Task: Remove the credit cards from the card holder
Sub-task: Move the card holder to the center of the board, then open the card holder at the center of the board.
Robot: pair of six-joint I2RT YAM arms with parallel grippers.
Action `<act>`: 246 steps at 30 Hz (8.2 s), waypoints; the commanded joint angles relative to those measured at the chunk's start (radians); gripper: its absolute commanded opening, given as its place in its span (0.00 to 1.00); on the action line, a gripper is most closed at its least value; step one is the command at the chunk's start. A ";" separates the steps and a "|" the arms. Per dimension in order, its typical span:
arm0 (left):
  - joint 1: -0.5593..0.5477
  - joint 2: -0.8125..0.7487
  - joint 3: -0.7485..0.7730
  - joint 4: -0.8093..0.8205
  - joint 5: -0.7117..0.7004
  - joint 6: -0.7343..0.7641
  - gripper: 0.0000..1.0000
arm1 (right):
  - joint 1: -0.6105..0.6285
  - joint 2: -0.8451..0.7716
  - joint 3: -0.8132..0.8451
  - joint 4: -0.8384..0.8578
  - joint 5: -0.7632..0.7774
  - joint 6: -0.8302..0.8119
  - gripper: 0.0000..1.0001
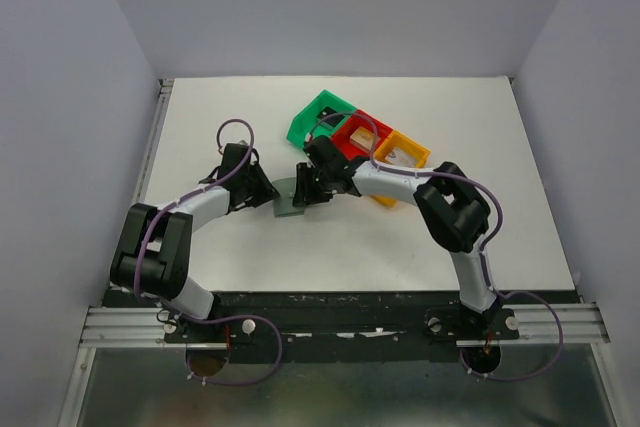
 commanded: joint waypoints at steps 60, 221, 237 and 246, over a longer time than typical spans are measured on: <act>-0.234 -0.248 -0.280 0.122 0.061 -0.045 0.37 | 0.035 -0.450 -0.775 0.420 -0.089 0.203 0.46; -0.168 -0.730 -0.481 0.968 0.486 -0.383 0.00 | 0.008 -1.067 -0.677 0.130 -0.172 0.050 0.80; -0.168 -0.751 -0.466 0.906 0.478 -0.367 0.21 | 0.008 -0.900 -0.624 0.356 -0.379 0.121 0.35; -0.164 -0.811 -0.415 0.720 0.496 -0.291 0.86 | -0.006 -0.949 -0.643 0.325 -0.453 0.055 0.17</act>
